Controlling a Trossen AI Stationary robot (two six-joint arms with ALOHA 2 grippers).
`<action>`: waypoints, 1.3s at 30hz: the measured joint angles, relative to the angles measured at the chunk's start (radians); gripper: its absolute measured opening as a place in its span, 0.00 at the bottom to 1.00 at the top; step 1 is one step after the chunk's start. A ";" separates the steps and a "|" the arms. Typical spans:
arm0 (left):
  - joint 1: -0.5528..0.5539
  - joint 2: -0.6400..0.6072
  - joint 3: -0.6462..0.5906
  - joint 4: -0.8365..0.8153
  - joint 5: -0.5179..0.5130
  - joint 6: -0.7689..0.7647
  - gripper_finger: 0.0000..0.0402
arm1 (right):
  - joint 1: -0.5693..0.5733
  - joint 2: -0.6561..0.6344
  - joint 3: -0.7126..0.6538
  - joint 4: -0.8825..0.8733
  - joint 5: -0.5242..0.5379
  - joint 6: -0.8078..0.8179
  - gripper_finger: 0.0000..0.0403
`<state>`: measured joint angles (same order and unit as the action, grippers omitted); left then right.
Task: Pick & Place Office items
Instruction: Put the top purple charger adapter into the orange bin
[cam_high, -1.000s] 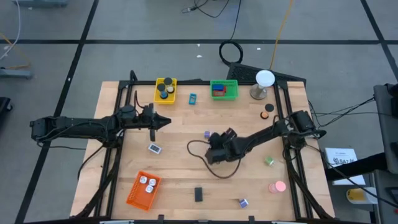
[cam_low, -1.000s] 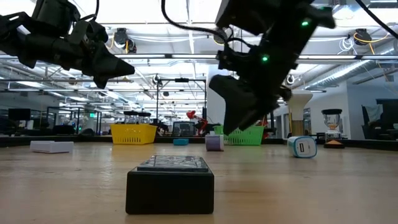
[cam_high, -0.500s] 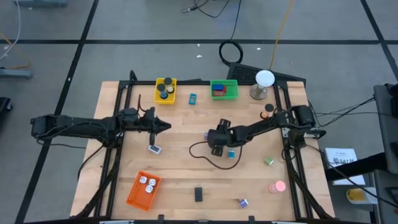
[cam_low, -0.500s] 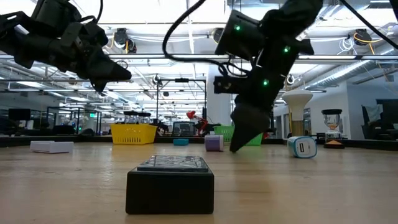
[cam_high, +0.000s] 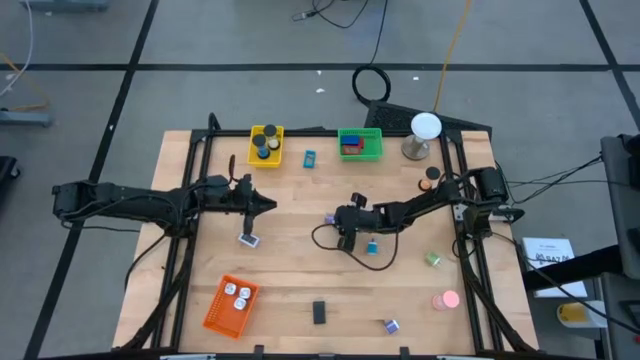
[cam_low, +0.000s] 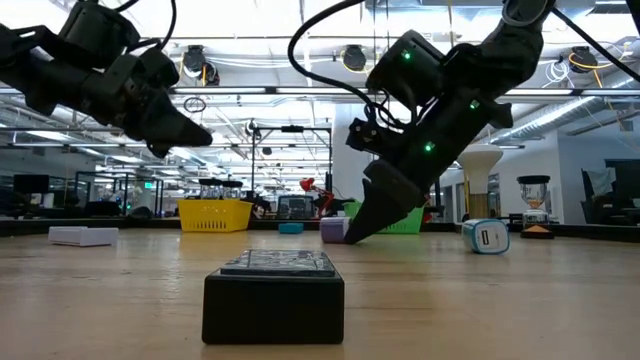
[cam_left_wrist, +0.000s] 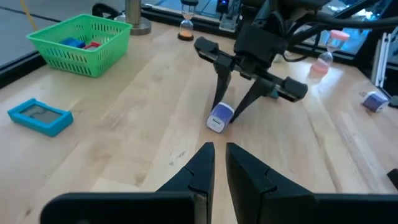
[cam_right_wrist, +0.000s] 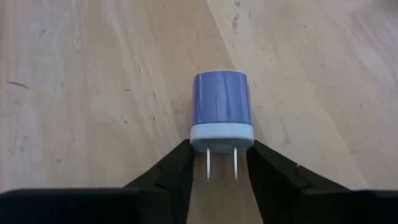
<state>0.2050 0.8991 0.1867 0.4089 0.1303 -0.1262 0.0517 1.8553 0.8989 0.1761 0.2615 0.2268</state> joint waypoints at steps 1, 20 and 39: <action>0.000 -0.002 0.000 -0.005 0.000 0.003 0.10 | 0.000 0.000 0.000 0.001 0.000 0.000 0.28; 0.000 -0.192 0.000 -0.219 0.004 0.034 0.10 | 0.000 -0.073 -0.003 -0.035 0.025 -0.030 0.14; 0.000 -0.191 0.000 -0.251 0.009 0.058 0.10 | -0.145 -0.047 -0.001 0.233 -0.441 -0.327 0.66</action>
<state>0.2050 0.7078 0.1867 0.1581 0.1390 -0.0680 -0.0931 1.8085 0.8982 0.4087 -0.1795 -0.1005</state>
